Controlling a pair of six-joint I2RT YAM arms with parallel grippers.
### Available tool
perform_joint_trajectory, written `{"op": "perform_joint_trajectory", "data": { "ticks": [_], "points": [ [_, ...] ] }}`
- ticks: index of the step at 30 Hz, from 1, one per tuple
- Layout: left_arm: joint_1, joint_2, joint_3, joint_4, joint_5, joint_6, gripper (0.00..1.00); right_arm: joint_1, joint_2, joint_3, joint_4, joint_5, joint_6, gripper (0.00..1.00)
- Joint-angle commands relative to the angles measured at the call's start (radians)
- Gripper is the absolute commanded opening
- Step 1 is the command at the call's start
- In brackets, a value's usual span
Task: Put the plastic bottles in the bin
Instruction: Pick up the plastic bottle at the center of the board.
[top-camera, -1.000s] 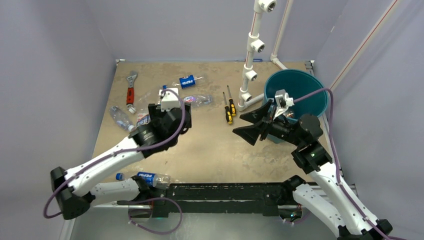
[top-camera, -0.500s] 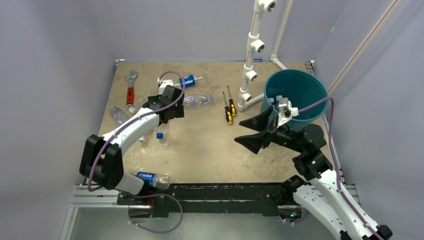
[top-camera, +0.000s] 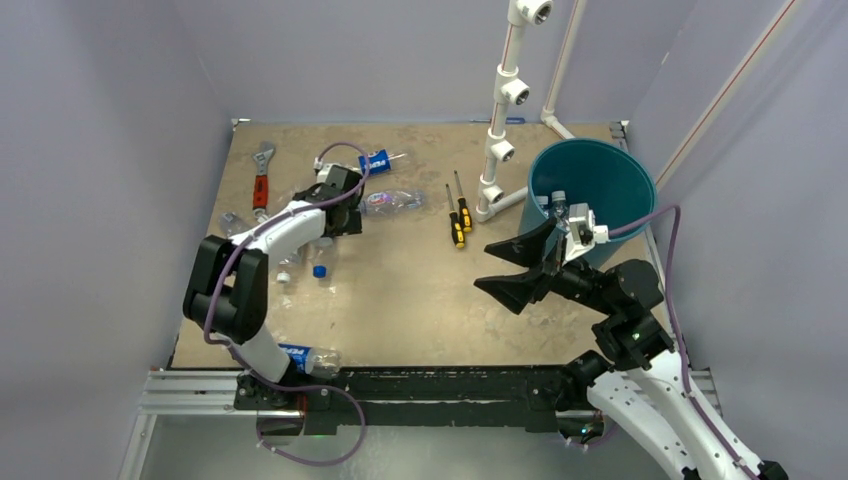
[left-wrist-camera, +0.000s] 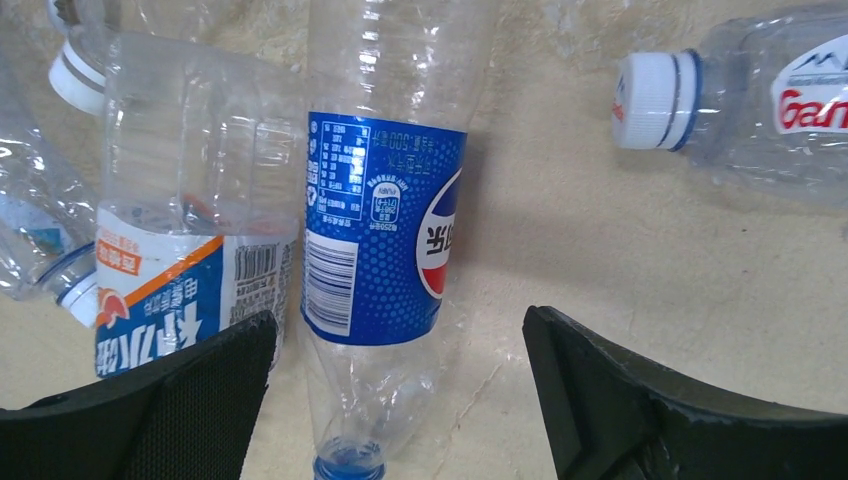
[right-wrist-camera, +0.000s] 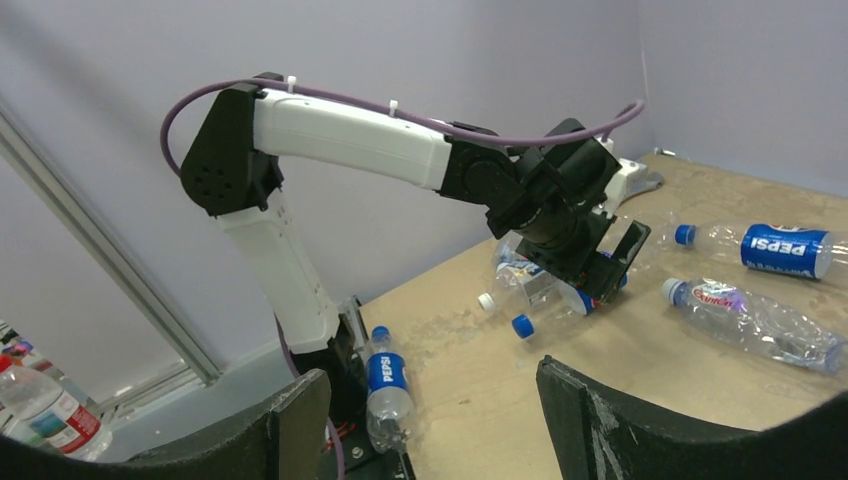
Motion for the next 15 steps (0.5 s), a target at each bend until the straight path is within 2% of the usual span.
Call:
{"op": "perform_joint_trajectory", "data": {
  "ticks": [1, 10, 12, 15],
  "points": [
    [0.011, 0.05, -0.027, 0.05, -0.012, -0.021, 0.92, 0.008, -0.004, -0.003, 0.013, 0.018, -0.012, 0.79],
    [0.039, 0.123, -0.046, 0.112, 0.065, -0.059, 0.85, 0.007, 0.016, 0.006, 0.005, 0.031, -0.022, 0.79],
    [0.04, 0.136, -0.048, 0.122, 0.082, -0.069, 0.8, 0.008, 0.022, 0.009, 0.003, 0.029, -0.021, 0.79],
    [0.04, 0.121, -0.066, 0.147, 0.118, -0.078, 0.67, 0.01, 0.028, 0.018, -0.005, 0.032, -0.026, 0.79]
  ]
}}
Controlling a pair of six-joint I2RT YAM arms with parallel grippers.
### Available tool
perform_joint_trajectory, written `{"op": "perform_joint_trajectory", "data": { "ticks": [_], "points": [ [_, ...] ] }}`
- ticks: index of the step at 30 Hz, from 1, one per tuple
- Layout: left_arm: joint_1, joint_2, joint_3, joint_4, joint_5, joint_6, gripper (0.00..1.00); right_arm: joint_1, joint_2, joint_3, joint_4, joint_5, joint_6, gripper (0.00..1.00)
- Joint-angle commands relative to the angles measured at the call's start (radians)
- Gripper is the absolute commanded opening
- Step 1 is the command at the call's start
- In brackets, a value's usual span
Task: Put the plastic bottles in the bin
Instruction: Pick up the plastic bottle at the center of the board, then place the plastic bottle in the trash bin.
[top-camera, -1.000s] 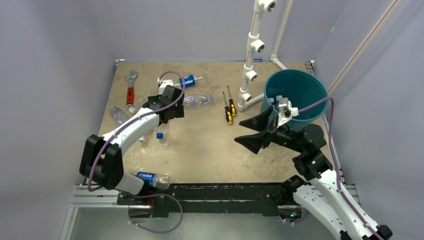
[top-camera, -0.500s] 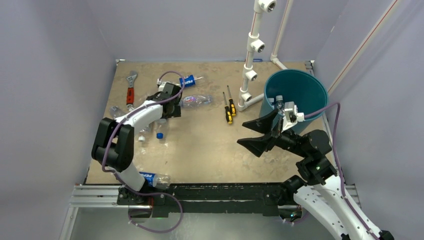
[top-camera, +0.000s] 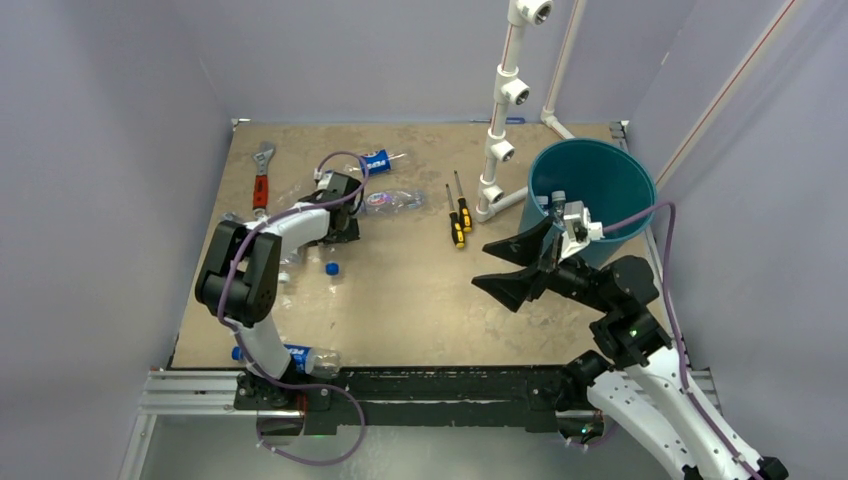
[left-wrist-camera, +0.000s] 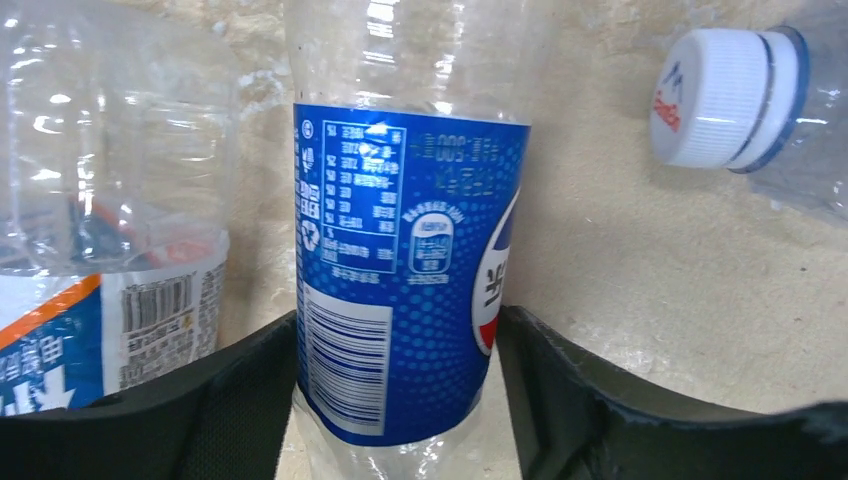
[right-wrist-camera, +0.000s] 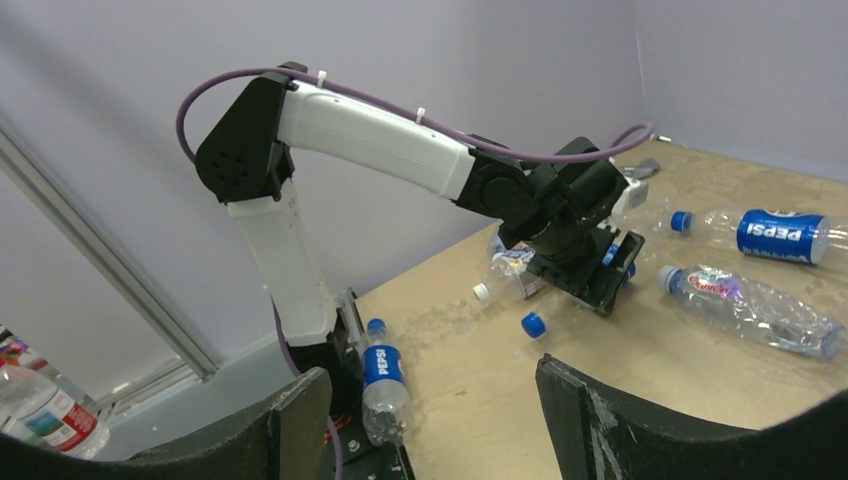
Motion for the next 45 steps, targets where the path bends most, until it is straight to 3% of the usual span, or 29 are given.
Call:
{"op": "perform_joint_trajectory", "data": {
  "ticks": [1, 13, 23, 28, 31, 34, 39, 45],
  "points": [
    [0.006, -0.009, -0.037, 0.066, 0.075, -0.036, 0.64, 0.006, 0.014, 0.022, -0.001, 0.026, -0.019, 0.78],
    [-0.002, -0.233, -0.099, 0.075, 0.14, -0.02, 0.41, 0.007, 0.045, 0.012, 0.011, 0.051, -0.021, 0.78],
    [-0.114, -0.688, -0.159, 0.038, 0.347, 0.172, 0.39, 0.01, 0.101, 0.045, 0.049, 0.017, 0.008, 0.78],
    [-0.119, -0.887, -0.243, 0.12, 0.629, 0.272, 0.39, 0.024, 0.18, 0.019, 0.219, -0.024, 0.113, 0.79],
    [-0.124, -0.967, -0.307, 0.206, 0.864, 0.315, 0.43, 0.067, 0.225, 0.037, 0.246, 0.036, 0.128, 0.8],
    [-0.161, -0.991, -0.34, 0.258, 1.009, 0.327, 0.43, 0.131, 0.279, 0.089, 0.2, 0.127, 0.093, 0.84],
    [-0.215, -0.962, -0.322, 0.25, 1.091, 0.356, 0.42, 0.195, 0.35, 0.179, 0.103, 0.243, 0.06, 0.98],
    [-0.246, -0.962, -0.301, 0.242, 1.131, 0.4, 0.4, 0.195, 0.369, 0.246, -0.009, 0.368, 0.05, 0.99]
  ]
}}
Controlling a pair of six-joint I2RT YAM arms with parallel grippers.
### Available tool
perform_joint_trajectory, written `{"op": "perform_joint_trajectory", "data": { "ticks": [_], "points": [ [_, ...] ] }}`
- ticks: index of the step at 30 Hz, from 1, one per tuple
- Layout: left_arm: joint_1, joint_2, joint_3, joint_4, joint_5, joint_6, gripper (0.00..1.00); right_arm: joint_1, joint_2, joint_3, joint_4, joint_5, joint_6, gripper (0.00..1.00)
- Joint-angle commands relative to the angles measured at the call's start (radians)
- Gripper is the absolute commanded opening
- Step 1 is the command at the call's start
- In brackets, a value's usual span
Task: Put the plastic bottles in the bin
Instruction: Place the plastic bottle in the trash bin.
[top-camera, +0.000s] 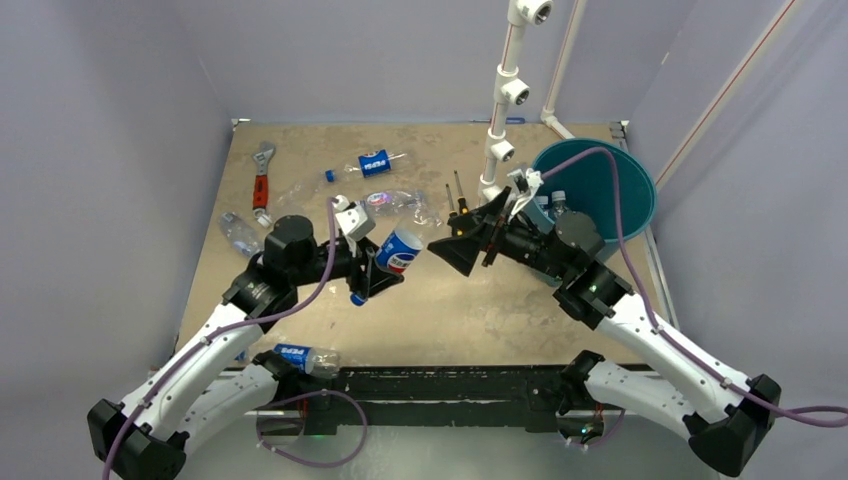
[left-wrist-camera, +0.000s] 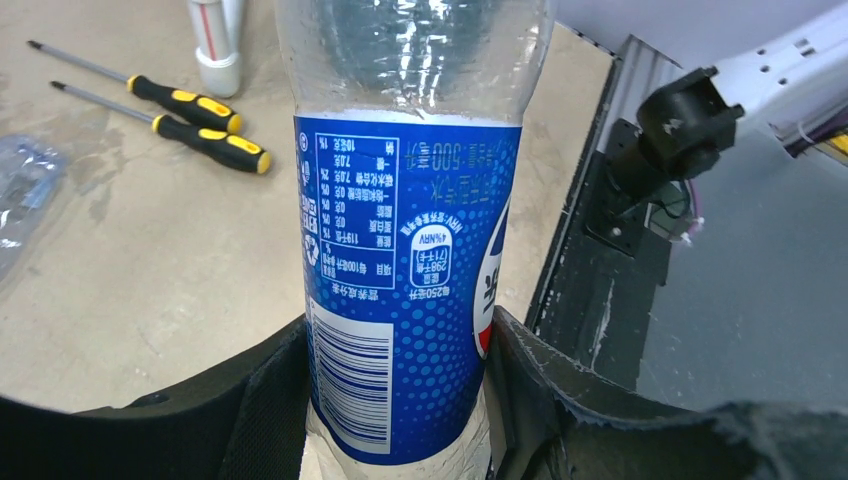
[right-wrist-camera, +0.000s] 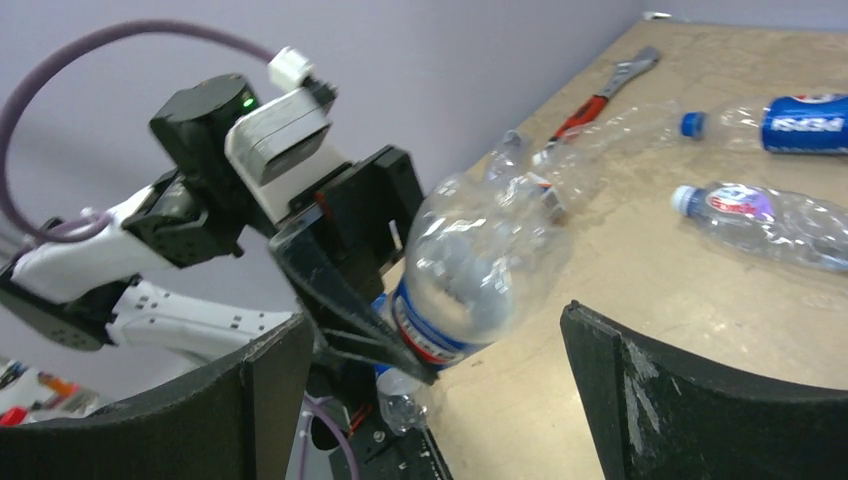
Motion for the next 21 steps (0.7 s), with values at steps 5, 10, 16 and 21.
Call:
{"op": "perform_joint_trajectory", "data": {
  "ticks": [5, 10, 16, 21],
  "points": [
    [-0.033, 0.005, 0.042, 0.055, 0.097, 0.09, 0.4, 0.001, 0.063, 0.157, -0.185, 0.101, -0.014, 0.99],
    [-0.038, 0.014, 0.048, 0.09, 0.099, 0.092, 0.39, 0.002, 0.111, 0.213, -0.221, 0.015, -0.008, 0.99],
    [-0.041, 0.029, 0.061, 0.1, 0.096, 0.104, 0.38, 0.002, 0.17, 0.273, -0.312, 0.018, -0.053, 0.97],
    [-0.048, 0.036, 0.059, 0.117, 0.095, 0.105, 0.38, 0.002, 0.197, 0.272, -0.318, -0.022, -0.03, 0.87]
  ]
}}
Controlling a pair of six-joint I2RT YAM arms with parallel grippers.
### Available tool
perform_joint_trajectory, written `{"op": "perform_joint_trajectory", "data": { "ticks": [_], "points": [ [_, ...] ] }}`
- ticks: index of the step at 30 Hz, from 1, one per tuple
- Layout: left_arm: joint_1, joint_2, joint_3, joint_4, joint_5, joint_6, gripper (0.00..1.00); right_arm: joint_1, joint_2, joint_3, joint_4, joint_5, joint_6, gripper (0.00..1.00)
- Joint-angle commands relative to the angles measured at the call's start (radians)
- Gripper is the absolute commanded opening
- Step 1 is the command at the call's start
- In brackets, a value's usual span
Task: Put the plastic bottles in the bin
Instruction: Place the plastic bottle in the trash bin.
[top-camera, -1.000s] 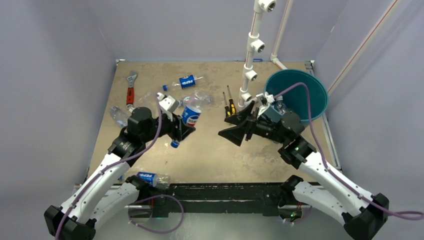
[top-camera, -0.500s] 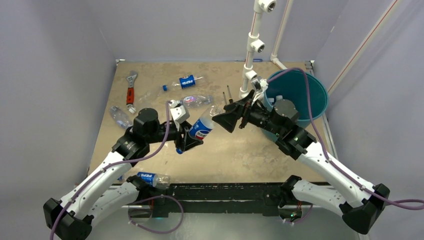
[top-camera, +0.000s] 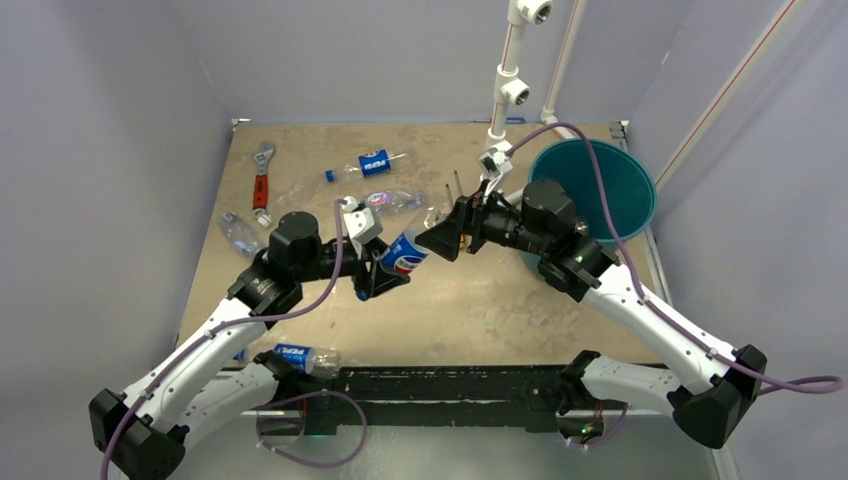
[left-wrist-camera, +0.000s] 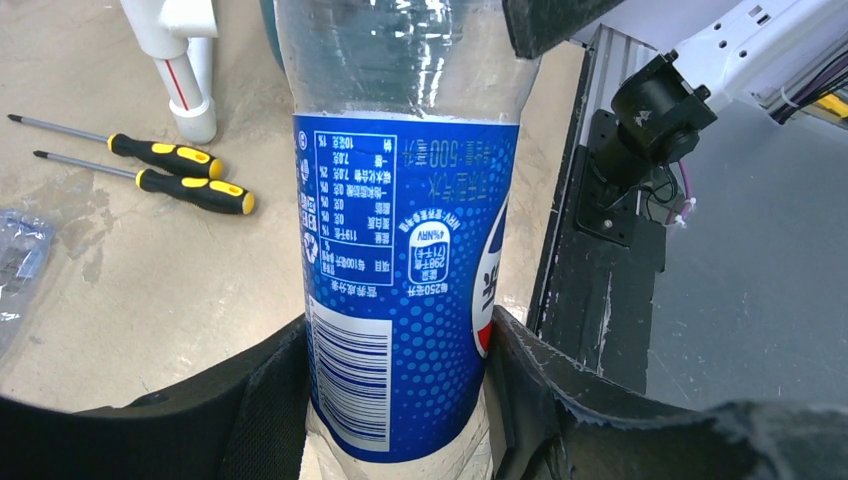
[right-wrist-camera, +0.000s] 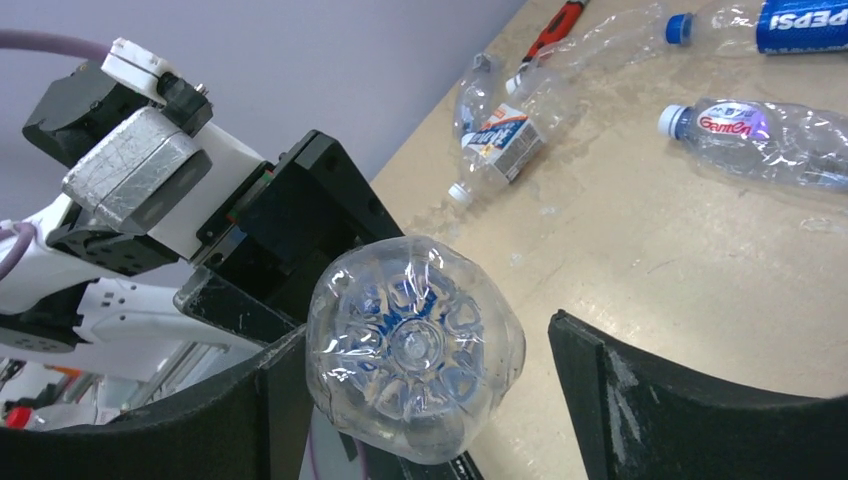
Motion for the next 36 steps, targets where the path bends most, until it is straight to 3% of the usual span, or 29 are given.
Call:
{"op": "perform_joint_trajectory", "data": {
  "ticks": [1, 7, 12, 14, 15, 16, 19, 25, 30, 36],
  "points": [
    [-0.012, 0.0, 0.034, 0.07, 0.021, 0.028, 0.38, 0.002, 0.025, 0.041, -0.018, -0.054, -0.008, 0.85],
    [-0.023, 0.0, 0.029, 0.075, 0.017, 0.034, 0.38, 0.002, 0.047, 0.053, 0.018, -0.09, 0.014, 0.75],
    [-0.024, -0.008, 0.034, 0.081, 0.004, 0.028, 0.41, 0.001, 0.055, 0.053, 0.049, -0.099, 0.011, 0.48],
    [-0.024, -0.013, 0.041, 0.079, -0.045, 0.0, 0.54, 0.001, 0.041, 0.053, 0.048, -0.113, 0.01, 0.4],
    [-0.024, -0.016, 0.049, 0.07, -0.084, -0.023, 0.64, 0.002, 0.027, 0.05, 0.055, -0.118, 0.012, 0.38],
    [-0.024, -0.017, 0.063, 0.058, -0.125, -0.038, 0.82, 0.002, 0.011, 0.047, 0.069, -0.115, 0.012, 0.37],
    [-0.023, -0.056, 0.091, 0.066, -0.252, -0.095, 0.94, 0.002, -0.091, 0.021, 0.158, -0.094, -0.013, 0.36],
    [-0.023, -0.245, -0.022, 0.425, -0.453, -0.308, 0.99, 0.002, -0.299, -0.075, 0.368, 0.077, -0.083, 0.36],
    [-0.023, -0.273, -0.057, 0.646, -0.603, -0.515, 0.99, 0.002, -0.411, -0.221, 0.625, 0.178, -0.064, 0.34],
    [-0.023, -0.209, -0.139, 1.02, -0.589, -0.769, 0.99, 0.001, -0.428, -0.348, 0.922, 0.236, -0.038, 0.26]
  ]
}}
